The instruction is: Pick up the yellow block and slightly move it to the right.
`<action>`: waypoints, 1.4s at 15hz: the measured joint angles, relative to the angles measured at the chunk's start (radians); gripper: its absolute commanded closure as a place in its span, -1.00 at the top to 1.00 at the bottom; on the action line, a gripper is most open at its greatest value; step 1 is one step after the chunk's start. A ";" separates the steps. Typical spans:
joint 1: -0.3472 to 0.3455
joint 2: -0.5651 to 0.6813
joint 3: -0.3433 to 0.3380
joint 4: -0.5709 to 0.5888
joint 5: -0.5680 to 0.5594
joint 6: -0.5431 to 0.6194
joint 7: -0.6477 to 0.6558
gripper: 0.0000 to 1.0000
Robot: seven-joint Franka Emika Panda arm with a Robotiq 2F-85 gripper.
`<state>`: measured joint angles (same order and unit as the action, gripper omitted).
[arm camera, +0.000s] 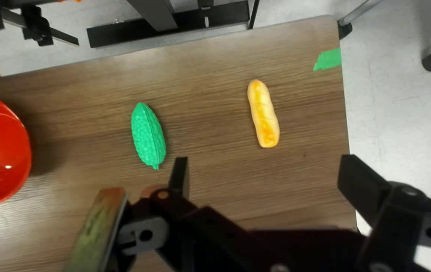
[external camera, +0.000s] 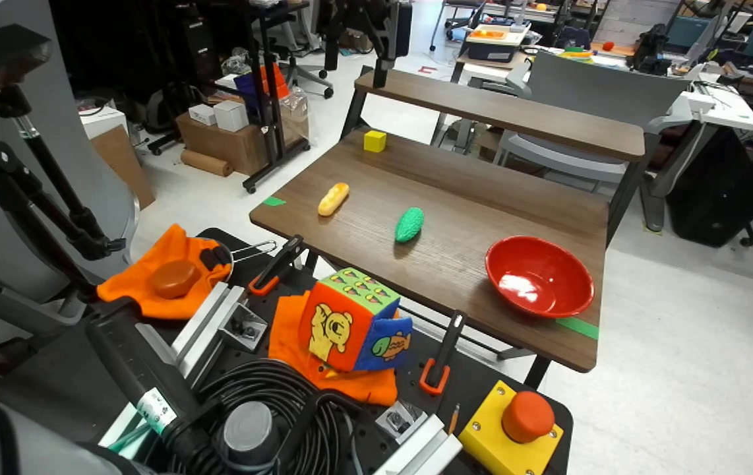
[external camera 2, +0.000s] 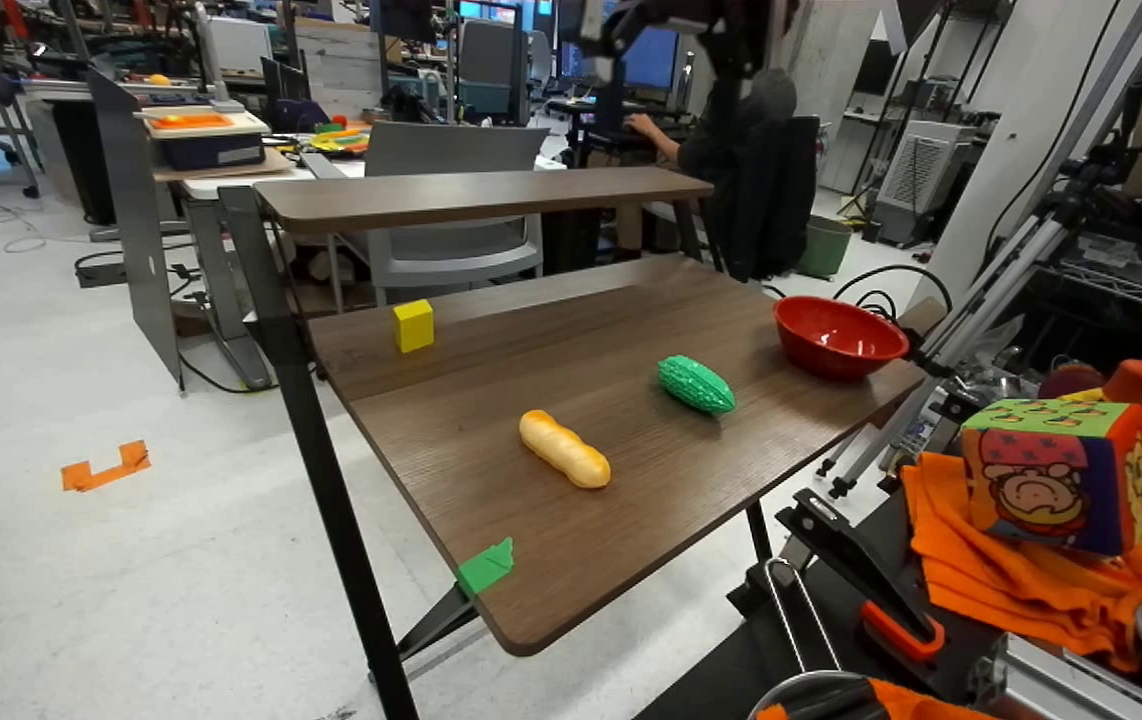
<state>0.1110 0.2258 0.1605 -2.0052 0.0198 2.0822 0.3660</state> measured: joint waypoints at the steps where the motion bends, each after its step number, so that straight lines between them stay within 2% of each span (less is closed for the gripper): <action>1: 0.008 0.059 -0.002 0.060 0.000 0.005 0.006 1.00; 6: 0.083 0.319 -0.043 0.358 -0.009 0.025 0.080 1.00; 11: 0.184 0.532 -0.131 0.625 -0.120 0.074 0.142 1.00; 15: 0.222 0.679 -0.188 0.753 -0.170 0.136 0.148 1.00; 21: 0.247 0.845 -0.207 0.878 -0.172 0.148 0.148 1.00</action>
<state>0.3583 1.0711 -0.0464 -1.1272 -0.1524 2.2301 0.5140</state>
